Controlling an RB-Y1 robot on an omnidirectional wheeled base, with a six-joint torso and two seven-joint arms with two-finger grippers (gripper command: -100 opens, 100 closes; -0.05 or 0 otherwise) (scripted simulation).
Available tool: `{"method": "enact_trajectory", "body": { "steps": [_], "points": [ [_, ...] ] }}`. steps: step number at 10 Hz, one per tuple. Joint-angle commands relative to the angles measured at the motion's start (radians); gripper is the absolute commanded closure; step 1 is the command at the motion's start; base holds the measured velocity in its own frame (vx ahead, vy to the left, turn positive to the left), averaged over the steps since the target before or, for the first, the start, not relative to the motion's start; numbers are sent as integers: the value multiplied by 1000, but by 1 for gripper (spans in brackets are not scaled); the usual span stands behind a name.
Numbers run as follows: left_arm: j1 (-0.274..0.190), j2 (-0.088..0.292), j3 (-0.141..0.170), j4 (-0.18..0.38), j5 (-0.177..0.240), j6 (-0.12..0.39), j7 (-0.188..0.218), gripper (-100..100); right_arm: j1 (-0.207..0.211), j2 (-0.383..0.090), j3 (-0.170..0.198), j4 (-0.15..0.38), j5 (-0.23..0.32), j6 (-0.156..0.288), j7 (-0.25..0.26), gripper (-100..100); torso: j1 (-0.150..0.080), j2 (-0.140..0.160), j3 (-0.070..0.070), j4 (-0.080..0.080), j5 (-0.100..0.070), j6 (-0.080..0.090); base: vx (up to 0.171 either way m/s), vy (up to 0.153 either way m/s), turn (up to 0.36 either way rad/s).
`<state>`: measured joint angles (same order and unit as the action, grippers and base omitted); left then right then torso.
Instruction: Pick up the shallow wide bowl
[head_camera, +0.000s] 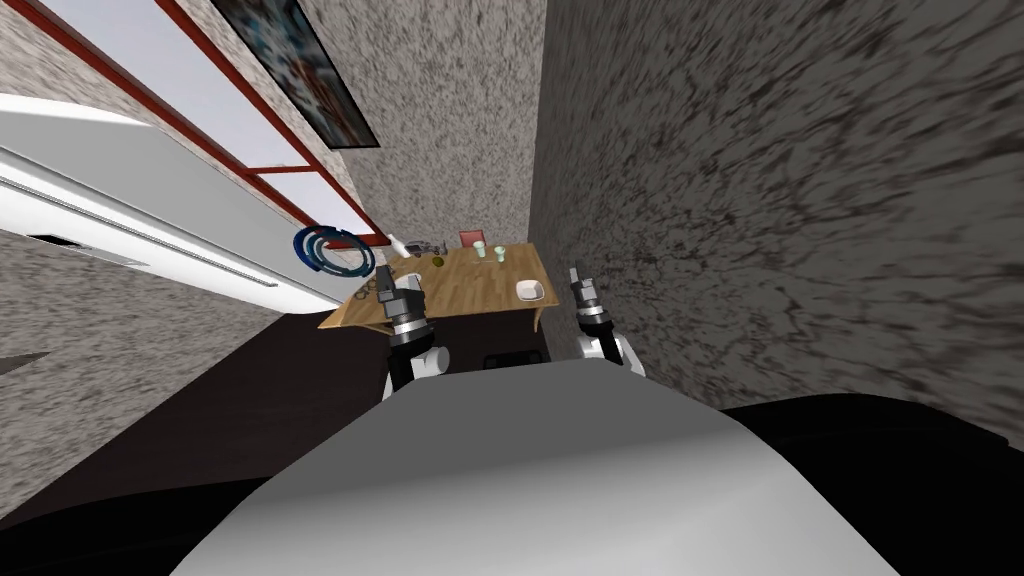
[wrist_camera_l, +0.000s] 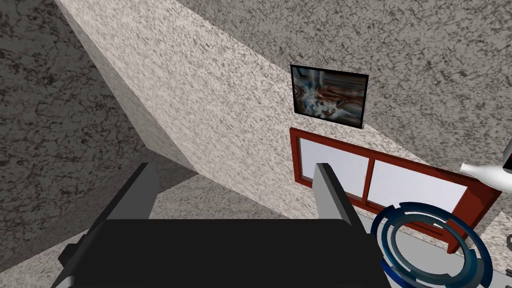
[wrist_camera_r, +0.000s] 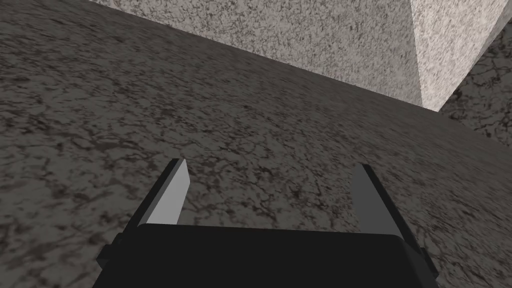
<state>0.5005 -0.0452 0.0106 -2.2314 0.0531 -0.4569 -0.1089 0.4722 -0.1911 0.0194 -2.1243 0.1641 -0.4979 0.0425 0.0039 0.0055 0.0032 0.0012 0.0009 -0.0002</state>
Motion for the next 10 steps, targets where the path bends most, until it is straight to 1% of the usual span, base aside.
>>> {"method": "enact_trajectory", "body": {
  "steps": [1,2,3,5,6,7,10],
  "points": [
    [0,0,0,0,0,0,0,0,15,-40,14,50,48,26,14,-100,0,0,0,0,0,0,-84,73,189],
    [0,0,0,0,0,0,0,0,19,-65,24,80,81,48,23,-100,0,0,0,0,0,0,-109,87,169],
    [0,0,0,0,0,0,0,0,19,-65,24,80,81,48,23,-100,1,2,1,0,0,0,-73,60,26],
    [0,0,0,0,0,0,0,0,28,-114,46,139,146,95,42,-100,-1,0,0,0,0,0,-72,65,137],
    [0,0,0,0,0,0,0,0,33,-139,57,172,179,120,53,-100,0,0,0,0,0,0,-78,112,180],
    [0,0,0,0,0,0,0,0,33,-139,57,175,187,120,53,-100,2,0,0,0,0,0,-64,74,84],
    [0,0,0,0,0,0,0,0,48,-214,91,265,288,194,87,-100,1,1,1,0,0,0,-85,89,195]
  ]
}}
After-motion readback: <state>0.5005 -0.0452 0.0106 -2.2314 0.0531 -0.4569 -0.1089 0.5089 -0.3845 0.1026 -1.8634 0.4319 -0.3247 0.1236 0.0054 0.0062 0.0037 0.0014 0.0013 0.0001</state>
